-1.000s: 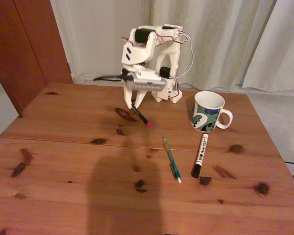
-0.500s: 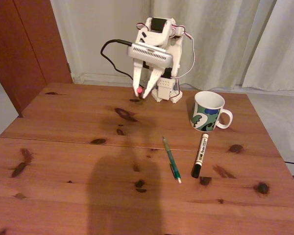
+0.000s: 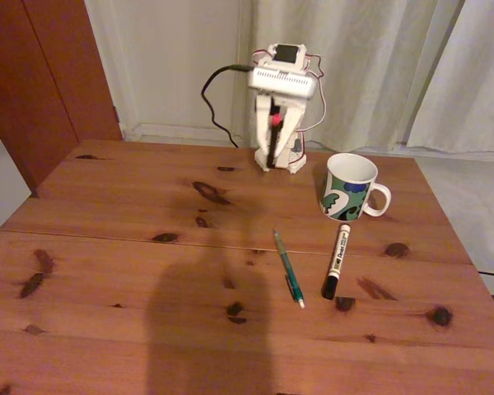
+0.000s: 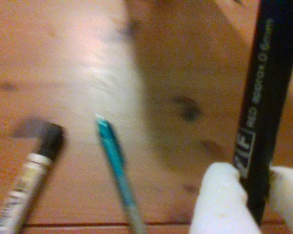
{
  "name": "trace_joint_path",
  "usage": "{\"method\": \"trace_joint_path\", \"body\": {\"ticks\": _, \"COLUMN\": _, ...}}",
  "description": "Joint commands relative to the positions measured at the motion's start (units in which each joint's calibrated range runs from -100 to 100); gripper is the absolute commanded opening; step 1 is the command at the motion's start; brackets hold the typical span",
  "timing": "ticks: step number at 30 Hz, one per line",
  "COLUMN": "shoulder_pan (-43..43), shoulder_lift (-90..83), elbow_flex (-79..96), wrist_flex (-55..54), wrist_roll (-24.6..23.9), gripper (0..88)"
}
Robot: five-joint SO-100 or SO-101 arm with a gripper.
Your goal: Clean up the desk and place the pens and markers into the cup
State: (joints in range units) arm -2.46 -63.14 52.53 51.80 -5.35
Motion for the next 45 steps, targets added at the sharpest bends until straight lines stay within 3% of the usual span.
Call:
{"method": "trace_joint_path", "body": {"ticks": 1, "shoulder_pan": -5.79, "shoulder_lift": -3.43, "elbow_flex": -0.23, "wrist_flex": -1.7, "wrist_roll": -0.78, "gripper": 0.6}}
{"method": "trace_joint_path", "body": {"ticks": 17, "shoulder_pan": -27.26, "shoulder_lift": -7.74, "elbow_flex": 0.49, "wrist_flex": -1.61, "wrist_roll": -1.2, "gripper": 0.5}}
{"method": "trace_joint_path", "body": {"ticks": 26, "shoulder_pan": -31.2, "shoulder_lift": -7.74, "elbow_flex": 0.76, "wrist_flex": -1.61, "wrist_roll": -4.6, "gripper": 0.5}}
{"method": "trace_joint_path", "body": {"ticks": 45, "shoulder_pan": -32.97, "shoulder_lift": -22.14, "elbow_flex": 19.79, "wrist_flex": -1.7, "wrist_roll": -4.34, "gripper": 0.6}}
